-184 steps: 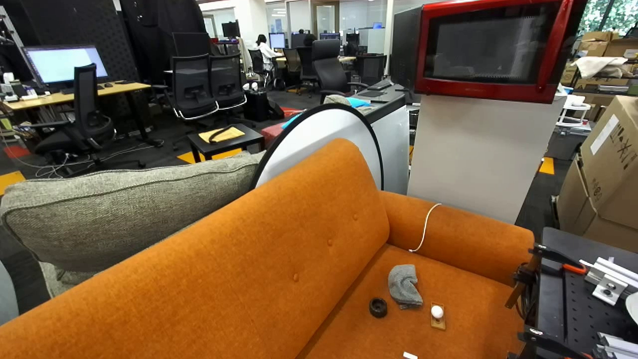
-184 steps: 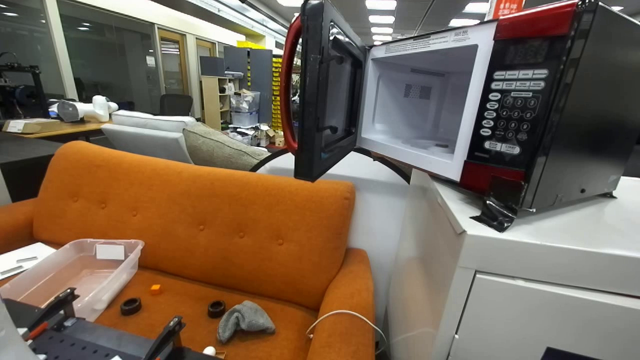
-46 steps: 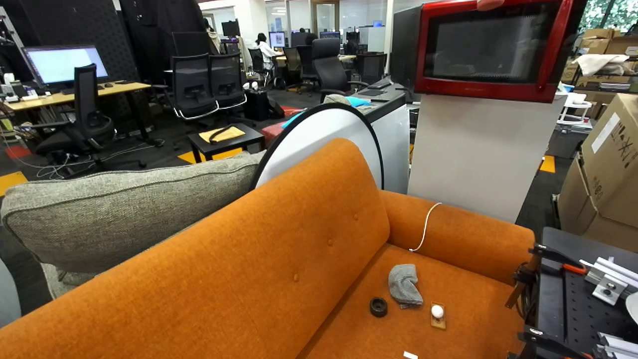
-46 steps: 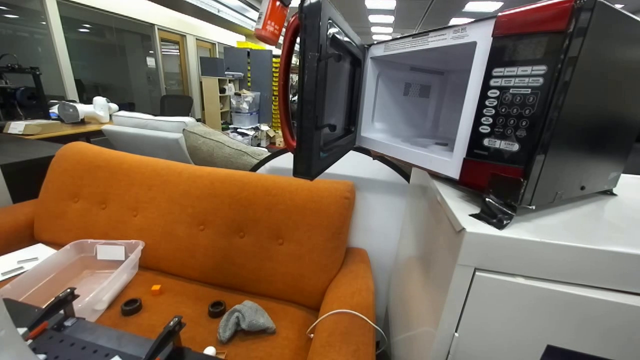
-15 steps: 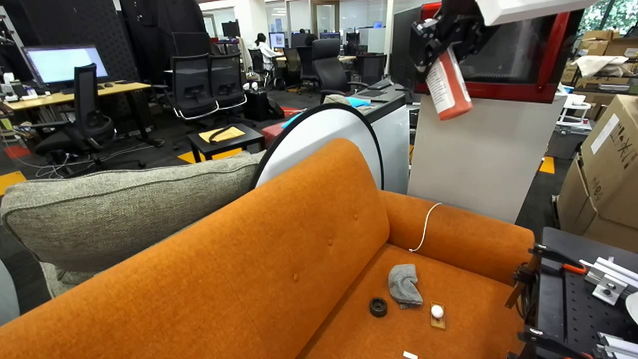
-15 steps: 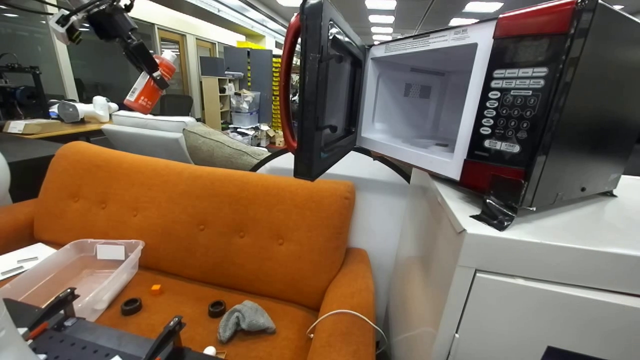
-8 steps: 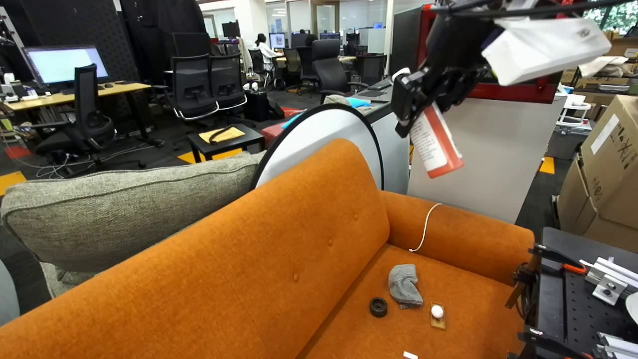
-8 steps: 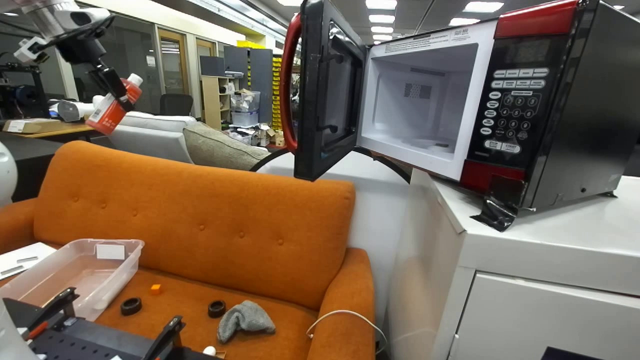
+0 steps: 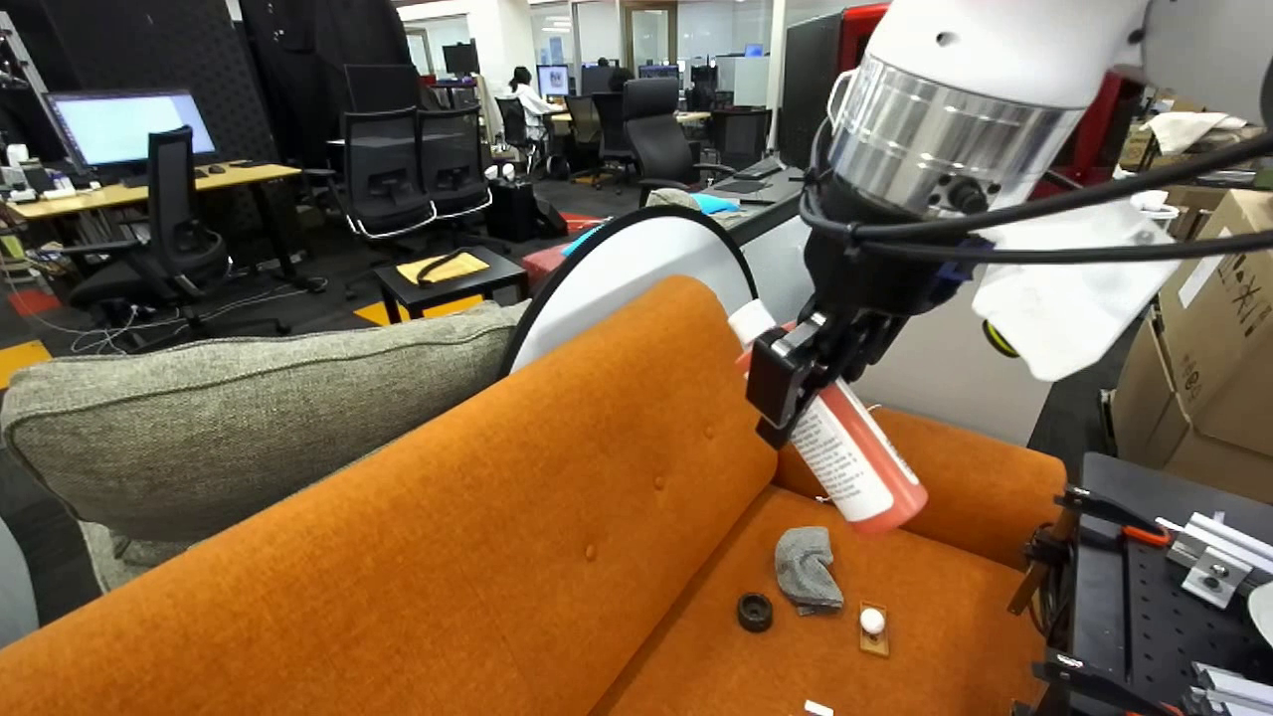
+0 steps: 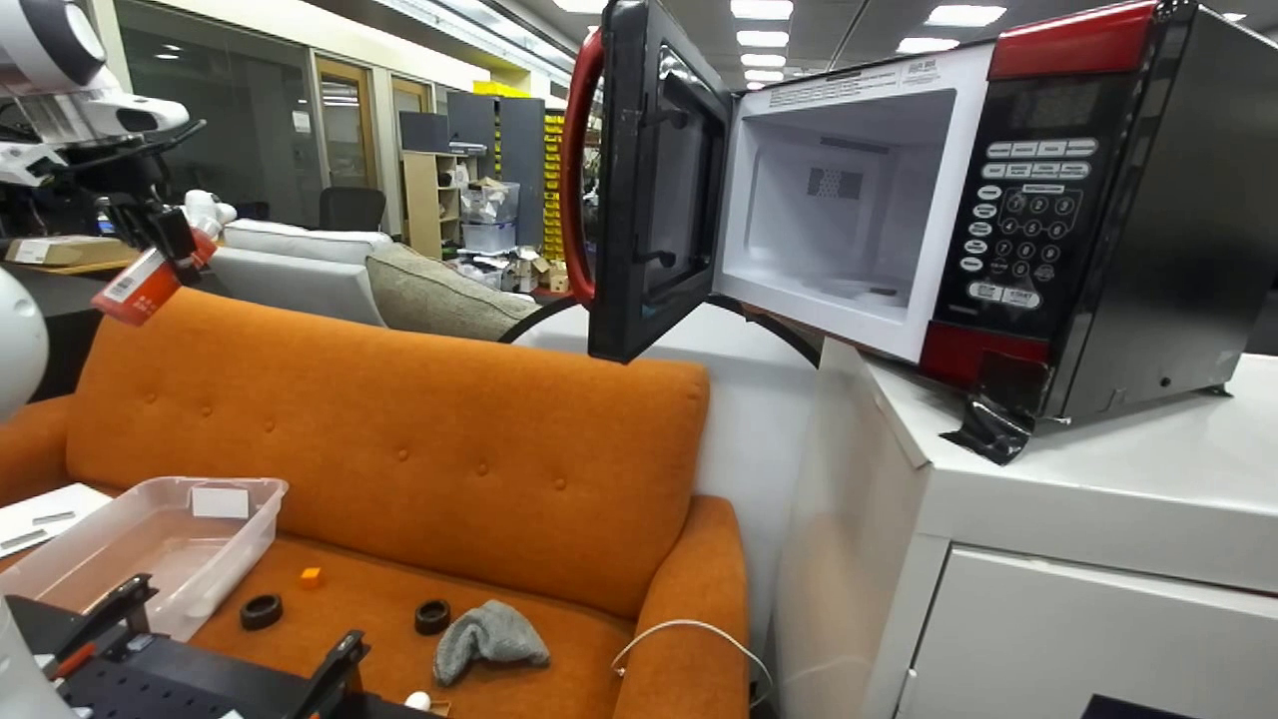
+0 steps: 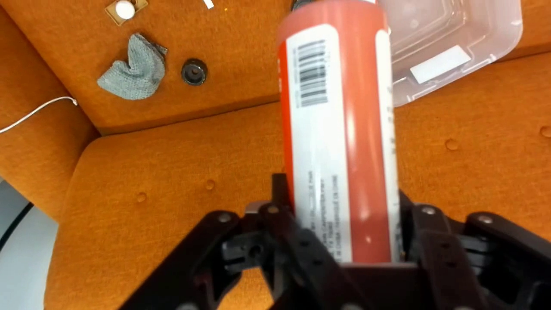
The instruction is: Remove the bottle from the top of the microwave and put it in the box on the couch
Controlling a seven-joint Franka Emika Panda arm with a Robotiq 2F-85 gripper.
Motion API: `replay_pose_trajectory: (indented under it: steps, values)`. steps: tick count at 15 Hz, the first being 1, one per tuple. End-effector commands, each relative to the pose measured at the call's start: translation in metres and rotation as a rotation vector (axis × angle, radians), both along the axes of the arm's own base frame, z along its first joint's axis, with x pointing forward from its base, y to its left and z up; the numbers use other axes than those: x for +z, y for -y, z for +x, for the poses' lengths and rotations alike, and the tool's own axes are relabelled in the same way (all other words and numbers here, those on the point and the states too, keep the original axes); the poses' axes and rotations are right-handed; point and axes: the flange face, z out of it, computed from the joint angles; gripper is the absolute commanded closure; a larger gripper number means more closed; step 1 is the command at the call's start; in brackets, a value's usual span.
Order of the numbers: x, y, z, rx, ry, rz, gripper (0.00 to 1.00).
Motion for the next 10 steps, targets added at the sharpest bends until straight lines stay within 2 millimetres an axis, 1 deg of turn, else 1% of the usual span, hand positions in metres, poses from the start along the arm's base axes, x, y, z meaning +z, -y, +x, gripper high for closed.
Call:
replay_pose_trajectory:
  steps: [1, 6, 7, 8, 10]
  values:
    - [-0.001, 0.0, 0.002, 0.004, -0.005, -0.001, 0.48]
    - [0.002, -0.001, 0.003, 0.009, 0.001, 0.002, 0.48]
    - [0.002, -0.001, 0.003, 0.009, 0.001, 0.002, 0.73]
    - [-0.002, -0.006, 0.003, 0.027, -0.001, 0.014, 0.73]
    - [-0.014, -0.023, 0.002, 0.076, -0.004, 0.027, 0.73]
